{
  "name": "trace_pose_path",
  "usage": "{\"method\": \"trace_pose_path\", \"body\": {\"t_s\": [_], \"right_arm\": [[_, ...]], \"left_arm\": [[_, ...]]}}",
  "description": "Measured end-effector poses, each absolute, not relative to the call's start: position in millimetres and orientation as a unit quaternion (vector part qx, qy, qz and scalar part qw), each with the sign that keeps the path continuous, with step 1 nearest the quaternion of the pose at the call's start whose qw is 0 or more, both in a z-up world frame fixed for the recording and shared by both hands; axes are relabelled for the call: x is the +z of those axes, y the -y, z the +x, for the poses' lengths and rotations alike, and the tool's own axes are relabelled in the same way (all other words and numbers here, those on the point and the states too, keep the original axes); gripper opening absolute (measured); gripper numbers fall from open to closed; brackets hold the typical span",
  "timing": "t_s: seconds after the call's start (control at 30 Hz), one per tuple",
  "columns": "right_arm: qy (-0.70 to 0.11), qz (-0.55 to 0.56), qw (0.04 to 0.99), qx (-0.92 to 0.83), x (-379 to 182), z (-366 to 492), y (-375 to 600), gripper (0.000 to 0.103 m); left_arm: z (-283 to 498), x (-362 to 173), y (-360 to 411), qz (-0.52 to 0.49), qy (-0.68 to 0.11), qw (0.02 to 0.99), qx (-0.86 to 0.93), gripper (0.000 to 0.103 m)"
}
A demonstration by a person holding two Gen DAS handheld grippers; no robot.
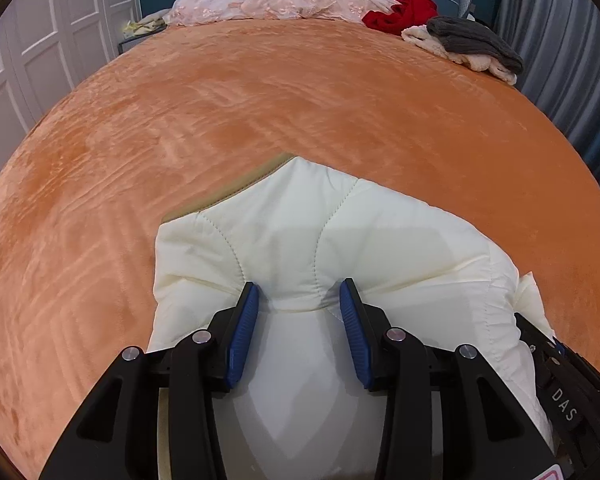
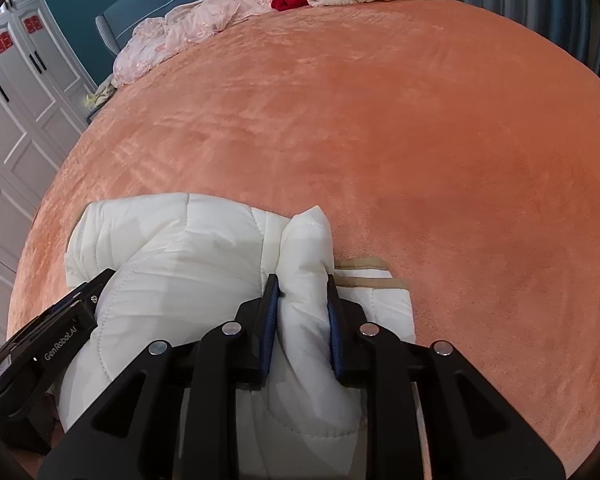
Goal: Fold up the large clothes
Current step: 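Pinch the fold with the right tool while the left tool presses the bundle, then open both tools and release the folded jacket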
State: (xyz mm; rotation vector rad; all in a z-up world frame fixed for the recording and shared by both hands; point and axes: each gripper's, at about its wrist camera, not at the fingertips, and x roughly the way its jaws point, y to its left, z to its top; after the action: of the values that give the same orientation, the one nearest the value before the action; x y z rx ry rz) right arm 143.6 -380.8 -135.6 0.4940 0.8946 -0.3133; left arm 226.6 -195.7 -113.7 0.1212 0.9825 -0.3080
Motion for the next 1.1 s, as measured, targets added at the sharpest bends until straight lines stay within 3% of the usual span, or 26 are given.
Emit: {"method": "trace_pose_path", "body": {"t_s": [0.63,0.7,0.8,0.87,1.0,1.1], "right_arm": [[-0.401,0.231,0.872,-0.158,-133.9,138.3,374.4,0.022],[-0.392,0.253,0.871,-0.152,-127.1,131.1,380.0,0.025],[-0.350,0.285,0.878,-0.161,-97.7,98.9,388.2,0.037],[-0.329,0.277,0.888,-0.163,-79.4,74.3,386.9,0.041],[-0.359,0.287,0.877,-0.140,-63.1,42.7,381.5,0.038],[-0.387,0.293,0.867,-0.113,-59.1,30.4,371.9,0.028]], "left_arm": [[221.4,-113.2,198.9,0.064,-0.455,0.878,-0.136,0.041],[220.1,-106.0,192.1,0.051,-0.458,0.876,-0.140,0.043],[209.6,-85.9,173.8,0.022,-0.456,0.878,-0.144,0.046],[193.9,-70.1,151.4,-0.016,-0.461,0.874,-0.153,0.056],[164.5,-58.8,125.5,-0.030,-0.477,0.861,-0.172,0.056],[145.2,-57.7,116.7,-0.021,-0.490,0.854,-0.176,0.056]]}}
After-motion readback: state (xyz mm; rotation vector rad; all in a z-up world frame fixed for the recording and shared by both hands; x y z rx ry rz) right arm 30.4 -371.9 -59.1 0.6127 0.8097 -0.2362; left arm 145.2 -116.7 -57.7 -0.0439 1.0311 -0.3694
